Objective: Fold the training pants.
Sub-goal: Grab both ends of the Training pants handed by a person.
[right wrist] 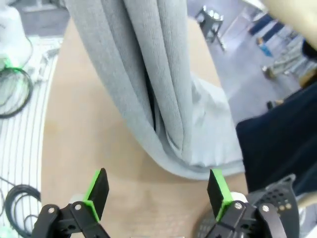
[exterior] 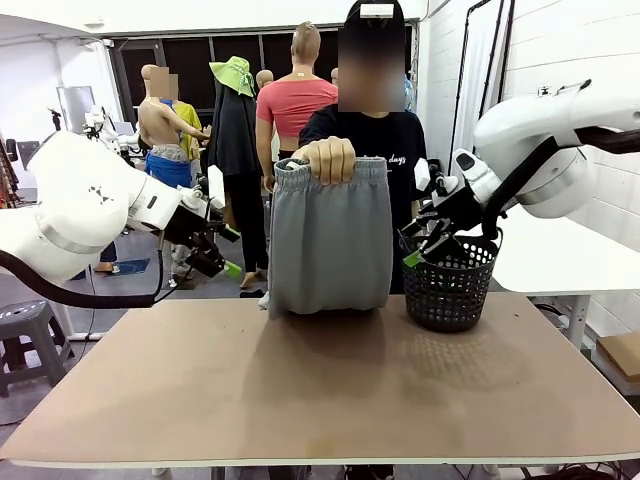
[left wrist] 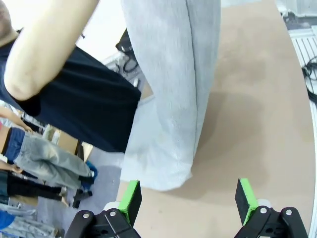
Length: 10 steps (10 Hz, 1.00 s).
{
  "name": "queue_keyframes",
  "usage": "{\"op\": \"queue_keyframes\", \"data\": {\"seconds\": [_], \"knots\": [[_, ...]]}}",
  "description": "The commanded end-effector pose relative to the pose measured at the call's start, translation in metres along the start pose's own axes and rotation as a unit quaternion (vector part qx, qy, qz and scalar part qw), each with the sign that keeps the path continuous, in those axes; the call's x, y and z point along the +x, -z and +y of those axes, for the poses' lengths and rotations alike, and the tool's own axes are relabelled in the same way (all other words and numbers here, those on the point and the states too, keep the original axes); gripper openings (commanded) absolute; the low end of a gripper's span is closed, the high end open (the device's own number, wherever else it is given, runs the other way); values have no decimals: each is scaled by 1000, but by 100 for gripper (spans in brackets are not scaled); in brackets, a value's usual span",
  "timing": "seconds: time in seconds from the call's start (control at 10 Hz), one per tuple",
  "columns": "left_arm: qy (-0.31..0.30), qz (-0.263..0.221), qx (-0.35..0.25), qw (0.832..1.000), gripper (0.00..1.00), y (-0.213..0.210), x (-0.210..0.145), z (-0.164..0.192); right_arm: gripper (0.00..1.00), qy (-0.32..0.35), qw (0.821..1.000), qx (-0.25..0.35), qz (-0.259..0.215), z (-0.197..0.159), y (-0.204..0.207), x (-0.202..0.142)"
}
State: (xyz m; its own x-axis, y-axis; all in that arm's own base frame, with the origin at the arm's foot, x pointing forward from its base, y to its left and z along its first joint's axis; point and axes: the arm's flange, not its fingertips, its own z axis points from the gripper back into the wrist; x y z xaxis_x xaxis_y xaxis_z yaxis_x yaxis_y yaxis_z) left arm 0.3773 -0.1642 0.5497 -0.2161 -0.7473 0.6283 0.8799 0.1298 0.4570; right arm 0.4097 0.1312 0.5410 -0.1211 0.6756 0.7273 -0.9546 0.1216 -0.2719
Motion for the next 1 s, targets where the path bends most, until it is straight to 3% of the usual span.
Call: {"op": "queue_keyframes", "data": {"seconds": [0.0, 0.9], "knots": [[12, -64, -2, 998, 100, 19, -1, 9, 100, -6, 999, 30, -42, -12, 9, -5], [-17, -151, 11, 988, 100, 51, 12, 14, 100, -22, 985, 29, -168, -16, 14, -6]]}}
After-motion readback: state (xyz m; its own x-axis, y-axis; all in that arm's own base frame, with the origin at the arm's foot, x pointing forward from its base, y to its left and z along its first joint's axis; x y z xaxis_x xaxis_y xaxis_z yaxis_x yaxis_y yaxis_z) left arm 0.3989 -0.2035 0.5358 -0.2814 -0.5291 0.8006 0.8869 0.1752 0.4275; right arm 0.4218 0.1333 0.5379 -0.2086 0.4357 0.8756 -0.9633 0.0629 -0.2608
